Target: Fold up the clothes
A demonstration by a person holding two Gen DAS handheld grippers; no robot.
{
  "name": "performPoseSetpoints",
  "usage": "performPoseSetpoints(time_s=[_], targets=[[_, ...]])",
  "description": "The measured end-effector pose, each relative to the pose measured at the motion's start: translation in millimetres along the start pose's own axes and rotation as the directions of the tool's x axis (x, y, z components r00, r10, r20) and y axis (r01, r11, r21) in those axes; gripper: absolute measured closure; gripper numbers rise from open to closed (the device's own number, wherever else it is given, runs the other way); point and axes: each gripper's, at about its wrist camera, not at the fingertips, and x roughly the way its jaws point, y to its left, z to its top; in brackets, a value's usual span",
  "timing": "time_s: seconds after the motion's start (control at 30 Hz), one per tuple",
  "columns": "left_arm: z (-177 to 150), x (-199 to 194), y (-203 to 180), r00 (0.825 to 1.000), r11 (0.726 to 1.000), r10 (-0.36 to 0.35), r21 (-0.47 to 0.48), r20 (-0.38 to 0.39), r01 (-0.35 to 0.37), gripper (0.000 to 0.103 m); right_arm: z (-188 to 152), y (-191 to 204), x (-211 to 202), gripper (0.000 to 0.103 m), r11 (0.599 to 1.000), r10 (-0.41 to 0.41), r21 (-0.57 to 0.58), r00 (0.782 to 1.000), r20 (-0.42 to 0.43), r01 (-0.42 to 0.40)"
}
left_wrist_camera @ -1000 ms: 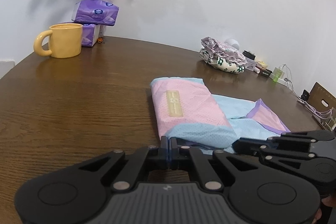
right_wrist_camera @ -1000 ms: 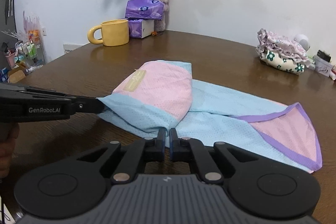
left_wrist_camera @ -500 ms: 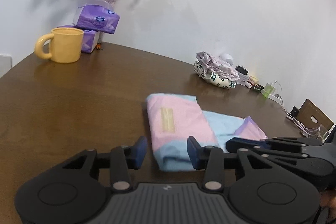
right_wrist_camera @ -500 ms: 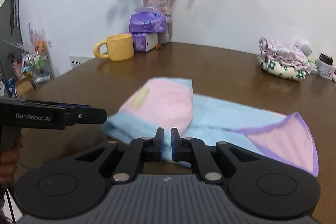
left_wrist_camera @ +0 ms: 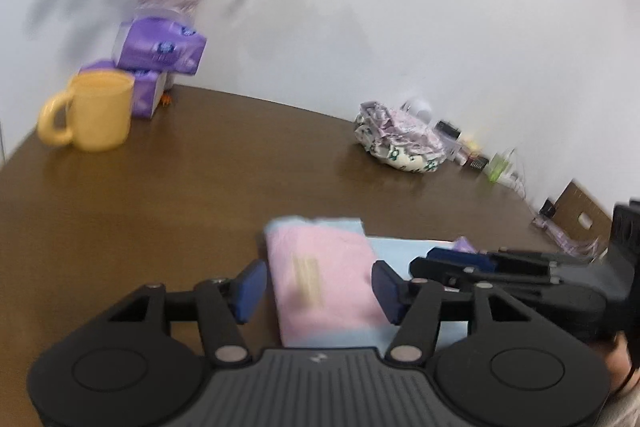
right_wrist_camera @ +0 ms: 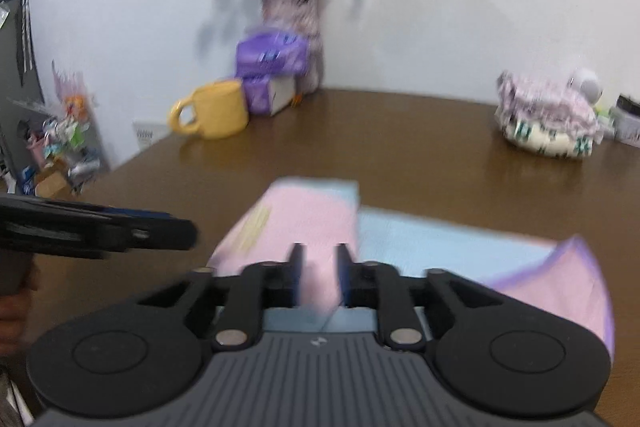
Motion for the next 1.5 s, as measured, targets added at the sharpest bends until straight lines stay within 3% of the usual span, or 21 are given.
performPoseSetpoints(time_s=[0.1, 0.2, 0.37, 0.7, 0.83, 0.9, 0.97, 1.23, 1.4, 1.5], targets=[[23.6, 23.1, -0.4, 0.998, 0.998, 0.038, 0.043, -0.056, -0.036, 0.048, 22.5, -15.2, 19.1, 0.075, 0.998, 0.020, 0.053, 0.999, -0.029, -0.018], [34.1, 51.5, 10.1, 0.992, 0.999, 0.034, 0.013, -0.125, -0.033, 0.052, 34.1, -29.6, 39.9, 0.075, 0.991, 0.054, 0.125, 0.996, -0.065, -0.045], [41.9, 86.9, 35.3, 0.983, 0.995, -0.031, -0.104, -0.183, 0.012, 0.054, 30.4, -54.7, 66.6, 0.075, 0.956, 0.155, 0.267, 0.982, -0.110, -0.121], [44.1, 123.8, 52.6, 0.957, 0.981, -0.140, -0.167, -0.253, 0.099, 0.059, 21.8, -86.1, 107.5, 0.075, 0.861, 0.314, 0.460, 0.939, -0.142, -0.218], [44.1, 128.7, 60.2, 0.953, 0.974, -0.164, -0.192, -0.256, 0.116, 0.061, 21.2, -89.8, 110.5, 0.075, 0.851, 0.324, 0.474, 0.936, -0.140, -0.224], [44.1, 128.6, 60.8, 0.950, 0.972, -0.181, -0.191, -0.255, 0.134, 0.076, 21.0, -91.5, 111.7, 0.075, 0.847, 0.328, 0.480, 0.934, -0.139, -0.226], [44.4, 127.5, 58.7, 0.951, 0.975, -0.181, -0.175, -0.249, 0.140, 0.084, 20.8, -93.3, 112.9, 0.075, 0.843, 0.332, 0.486, 0.933, -0.137, -0.229], [42.8, 120.4, 50.1, 0.960, 0.985, -0.152, -0.115, -0.236, 0.128, 0.088, 20.0, -100.2, 117.7, 0.078, 0.827, 0.348, 0.509, 0.928, -0.132, -0.238], [40.9, 117.3, 35.0, 0.972, 0.995, -0.095, -0.039, -0.216, 0.089, 0.089, 21.5, -89.4, 116.2, 0.079, 0.860, 0.320, 0.460, 0.936, -0.147, -0.221], [39.3, 114.1, 27.8, 0.978, 0.997, -0.077, 0.003, -0.195, 0.079, 0.092, 22.8, -80.5, 113.8, 0.101, 0.881, 0.296, 0.424, 0.944, -0.146, -0.211]])
